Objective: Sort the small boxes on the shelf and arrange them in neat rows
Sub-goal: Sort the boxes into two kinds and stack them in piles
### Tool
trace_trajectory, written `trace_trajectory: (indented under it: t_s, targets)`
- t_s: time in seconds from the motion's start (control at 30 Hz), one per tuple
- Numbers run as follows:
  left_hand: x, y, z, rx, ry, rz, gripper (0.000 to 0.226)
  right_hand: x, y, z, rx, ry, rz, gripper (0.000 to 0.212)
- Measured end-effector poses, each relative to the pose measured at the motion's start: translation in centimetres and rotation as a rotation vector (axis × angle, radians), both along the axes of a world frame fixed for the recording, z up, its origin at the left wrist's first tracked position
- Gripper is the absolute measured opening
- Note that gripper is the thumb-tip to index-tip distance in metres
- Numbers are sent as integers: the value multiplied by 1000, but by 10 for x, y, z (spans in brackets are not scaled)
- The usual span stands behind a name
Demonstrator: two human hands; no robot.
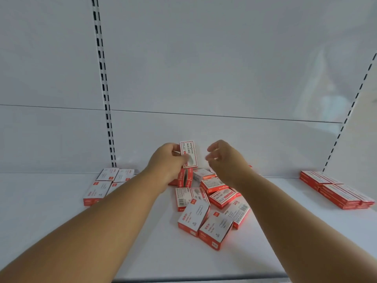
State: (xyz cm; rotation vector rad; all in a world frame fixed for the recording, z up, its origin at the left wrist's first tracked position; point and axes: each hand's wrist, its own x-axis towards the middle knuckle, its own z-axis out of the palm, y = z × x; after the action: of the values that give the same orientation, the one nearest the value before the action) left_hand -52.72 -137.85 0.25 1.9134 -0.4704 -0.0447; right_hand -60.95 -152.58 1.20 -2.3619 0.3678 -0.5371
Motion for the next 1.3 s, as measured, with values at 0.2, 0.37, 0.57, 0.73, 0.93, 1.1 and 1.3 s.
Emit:
trace_trajectory:
  t_s: [0.2,0.37,0.57,0.73,0.93,1.1,1.3]
  targets:
    - [-6,-2,-4,56,-58,-31,32,-9,-1,-8,-636,502,-70,62]
    - [-14,1,-10,11,-84,-54,22,-6,6,-11,-609,463,-127,47]
    - [-8,14,-20,-150,50,-111,16,-13,13,-12,-370,38,-323,16]
    - [-10,20,-20,-191,84,-142,16,-13,32,-10,618,-300,-398,27]
    - [-24,20,-14,-266,160,-286,26,-34,56,-4,1540,-532,-285,25]
    - [-34,20,-12,-184,55,-338,28,-60,61,-6,1640,-660,-40,19]
    - [-64,11,8,-193,38,-429,24,-103,39,-7,1304,-627,93,28]
